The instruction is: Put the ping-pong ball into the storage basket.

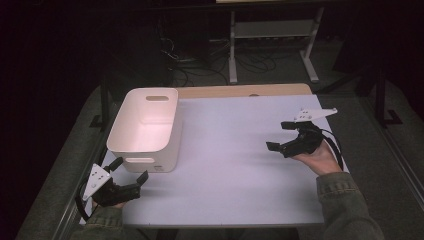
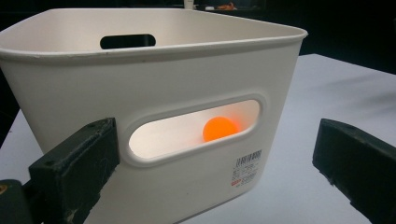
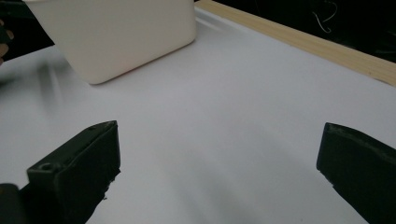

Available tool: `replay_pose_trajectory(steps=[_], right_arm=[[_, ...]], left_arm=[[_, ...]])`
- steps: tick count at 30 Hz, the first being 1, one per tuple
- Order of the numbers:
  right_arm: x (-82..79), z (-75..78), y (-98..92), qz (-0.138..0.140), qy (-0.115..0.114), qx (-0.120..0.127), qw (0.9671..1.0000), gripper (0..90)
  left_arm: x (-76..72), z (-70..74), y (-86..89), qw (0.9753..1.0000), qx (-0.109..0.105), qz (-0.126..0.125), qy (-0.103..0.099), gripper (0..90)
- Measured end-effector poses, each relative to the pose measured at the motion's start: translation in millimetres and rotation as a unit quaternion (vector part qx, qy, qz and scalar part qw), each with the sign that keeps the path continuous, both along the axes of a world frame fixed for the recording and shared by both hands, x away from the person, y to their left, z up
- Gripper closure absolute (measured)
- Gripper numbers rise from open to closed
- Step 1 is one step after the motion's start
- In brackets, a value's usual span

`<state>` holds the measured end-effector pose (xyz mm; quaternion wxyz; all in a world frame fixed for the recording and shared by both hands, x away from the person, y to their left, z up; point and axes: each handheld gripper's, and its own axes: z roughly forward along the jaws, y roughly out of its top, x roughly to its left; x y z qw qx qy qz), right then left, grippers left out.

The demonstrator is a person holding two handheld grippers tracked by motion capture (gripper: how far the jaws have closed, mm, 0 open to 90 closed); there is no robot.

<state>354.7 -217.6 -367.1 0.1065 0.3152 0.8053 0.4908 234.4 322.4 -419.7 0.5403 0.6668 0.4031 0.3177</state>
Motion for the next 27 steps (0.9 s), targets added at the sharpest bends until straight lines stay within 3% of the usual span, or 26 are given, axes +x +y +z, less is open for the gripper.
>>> replay_pose_trajectory(steps=[9,27], right_arm=[[-8.2,-6.7,-12.8,-0.016,-0.002,0.005,0.9999,0.0],[-36.4,-36.0,-35.8,-0.051,0.002,0.015,0.9986,0.0]], left_arm=[[-0.2,0.1,0.3,1.0,0.002,0.001,-0.001,0.0],[0.0,0.1,0.0,1.0,0.002,0.002,-0.001,0.0]])
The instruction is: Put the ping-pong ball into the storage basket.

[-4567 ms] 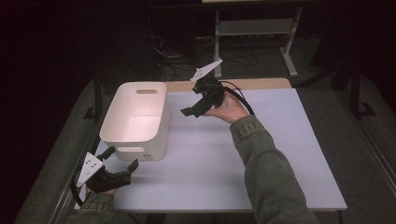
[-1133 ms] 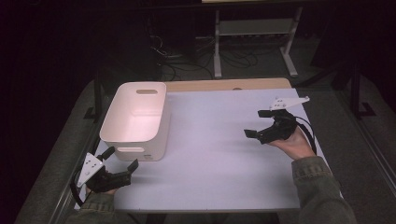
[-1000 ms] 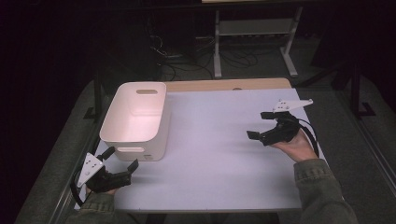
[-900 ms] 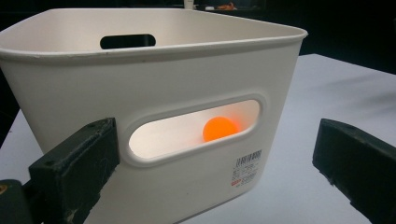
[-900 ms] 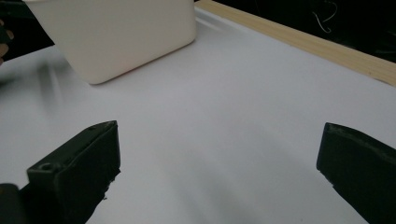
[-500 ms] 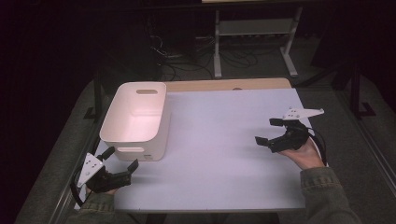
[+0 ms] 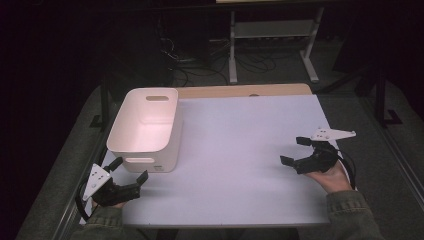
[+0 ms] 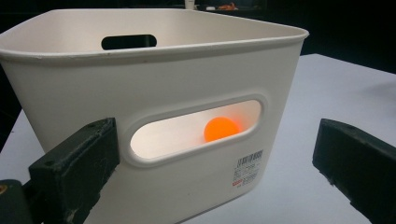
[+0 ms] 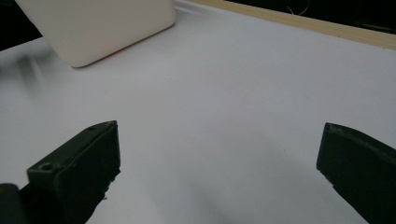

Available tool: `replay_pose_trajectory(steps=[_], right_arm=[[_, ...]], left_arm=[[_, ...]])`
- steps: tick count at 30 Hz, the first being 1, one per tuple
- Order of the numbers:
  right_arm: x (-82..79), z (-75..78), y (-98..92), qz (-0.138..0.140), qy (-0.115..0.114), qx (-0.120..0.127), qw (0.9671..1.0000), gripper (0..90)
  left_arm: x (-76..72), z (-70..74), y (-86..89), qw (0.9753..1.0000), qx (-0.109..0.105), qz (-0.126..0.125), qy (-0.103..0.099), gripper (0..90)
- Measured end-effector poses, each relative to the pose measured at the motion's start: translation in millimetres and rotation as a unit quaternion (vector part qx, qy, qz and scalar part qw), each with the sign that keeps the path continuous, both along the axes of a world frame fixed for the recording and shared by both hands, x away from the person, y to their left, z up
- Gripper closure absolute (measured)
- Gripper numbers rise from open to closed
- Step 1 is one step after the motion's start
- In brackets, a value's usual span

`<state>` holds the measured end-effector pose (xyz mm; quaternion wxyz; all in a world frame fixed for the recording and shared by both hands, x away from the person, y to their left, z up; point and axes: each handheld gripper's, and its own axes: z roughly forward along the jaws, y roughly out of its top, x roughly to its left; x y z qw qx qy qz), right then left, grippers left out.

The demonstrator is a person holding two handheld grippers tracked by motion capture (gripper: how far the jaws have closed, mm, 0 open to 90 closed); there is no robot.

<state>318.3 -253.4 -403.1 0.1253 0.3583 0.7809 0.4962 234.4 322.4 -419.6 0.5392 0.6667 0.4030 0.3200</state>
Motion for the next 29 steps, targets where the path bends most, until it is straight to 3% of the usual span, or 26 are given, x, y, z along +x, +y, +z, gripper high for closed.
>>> replay_pose_trajectory(steps=[29], right_arm=[[-29.1,-16.6,-16.9,-0.047,-0.047,0.008,0.9978,0.0]], left_arm=[[0.2,0.1,-0.1,1.0,-0.001,-0.003,-0.001,0.0]])
